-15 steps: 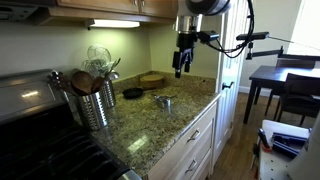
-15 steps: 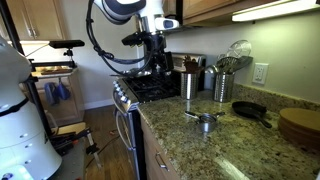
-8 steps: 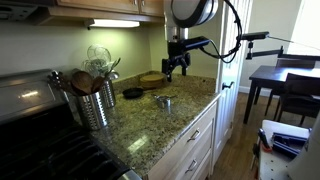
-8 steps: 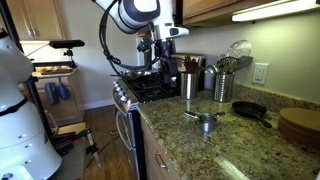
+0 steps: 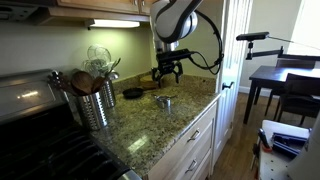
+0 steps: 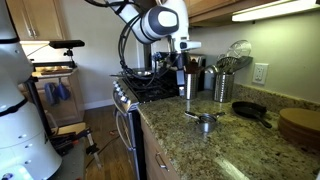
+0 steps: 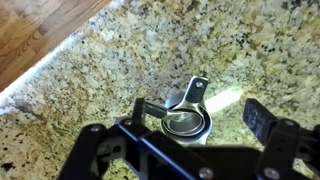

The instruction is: Unstack the cups

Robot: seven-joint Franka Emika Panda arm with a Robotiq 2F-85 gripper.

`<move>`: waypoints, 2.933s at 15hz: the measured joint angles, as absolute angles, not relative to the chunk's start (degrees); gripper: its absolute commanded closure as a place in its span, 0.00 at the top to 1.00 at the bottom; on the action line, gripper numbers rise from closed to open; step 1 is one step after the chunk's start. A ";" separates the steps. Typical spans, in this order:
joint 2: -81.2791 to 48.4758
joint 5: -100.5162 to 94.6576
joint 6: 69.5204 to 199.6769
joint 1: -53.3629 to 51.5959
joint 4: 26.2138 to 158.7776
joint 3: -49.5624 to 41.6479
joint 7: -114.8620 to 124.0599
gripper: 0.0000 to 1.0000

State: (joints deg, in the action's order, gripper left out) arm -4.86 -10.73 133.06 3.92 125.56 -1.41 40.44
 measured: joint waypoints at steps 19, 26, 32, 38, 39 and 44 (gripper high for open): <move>-28.42 -6.25 130.46 0.71 108.33 -6.00 51.96 0.54; -29.95 -6.04 128.43 -0.06 106.17 -6.57 52.07 0.10; -30.15 -6.04 127.14 -0.09 105.31 -7.06 52.10 0.06; -30.15 -6.08 126.82 -0.33 104.68 -7.41 52.10 0.44; -30.15 -6.08 126.73 -0.36 104.68 -7.41 52.06 0.51; -30.15 -6.08 125.94 -0.78 104.68 -7.41 51.99 0.82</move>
State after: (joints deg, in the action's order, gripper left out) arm -30.15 -6.08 125.94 -0.78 104.68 -7.41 51.99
